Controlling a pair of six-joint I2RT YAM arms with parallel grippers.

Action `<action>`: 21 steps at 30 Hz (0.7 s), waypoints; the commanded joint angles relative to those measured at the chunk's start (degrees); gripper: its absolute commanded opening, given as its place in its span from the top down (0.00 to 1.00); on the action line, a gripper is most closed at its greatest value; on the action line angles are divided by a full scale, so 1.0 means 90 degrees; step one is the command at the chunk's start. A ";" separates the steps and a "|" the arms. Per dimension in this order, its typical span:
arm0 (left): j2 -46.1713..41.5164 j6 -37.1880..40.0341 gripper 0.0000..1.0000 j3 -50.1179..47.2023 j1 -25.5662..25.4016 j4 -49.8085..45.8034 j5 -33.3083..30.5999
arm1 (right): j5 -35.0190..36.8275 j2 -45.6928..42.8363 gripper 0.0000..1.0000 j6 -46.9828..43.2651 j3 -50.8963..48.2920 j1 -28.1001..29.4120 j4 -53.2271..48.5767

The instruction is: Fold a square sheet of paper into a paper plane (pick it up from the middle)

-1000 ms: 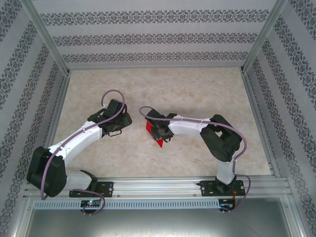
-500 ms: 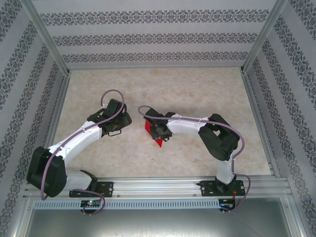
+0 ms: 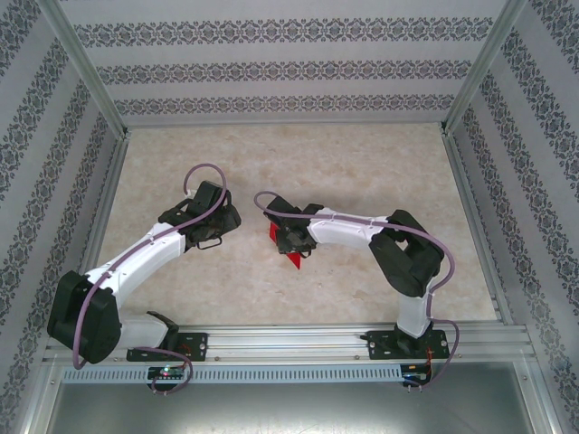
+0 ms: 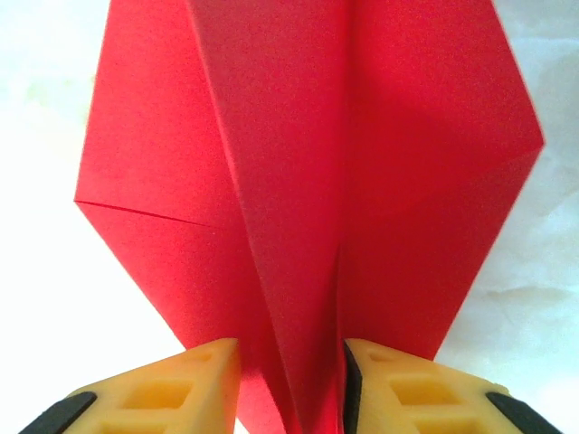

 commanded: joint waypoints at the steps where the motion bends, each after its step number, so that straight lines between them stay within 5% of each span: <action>1: -0.0182 0.0010 0.41 -0.0006 0.0066 0.0056 -0.0140 | 0.0274 -0.0542 0.62 -0.0124 0.0009 0.0118 0.0025; 11: -0.0414 0.0169 0.41 0.0015 0.0070 -0.0008 -0.0464 | 0.1257 -0.2429 0.36 -0.0620 -0.0755 0.0180 0.0479; 21: -0.0827 0.0419 0.34 0.0034 0.0086 -0.0197 -0.1144 | 0.2949 -0.4167 0.23 -0.1090 -0.1551 0.0027 0.0542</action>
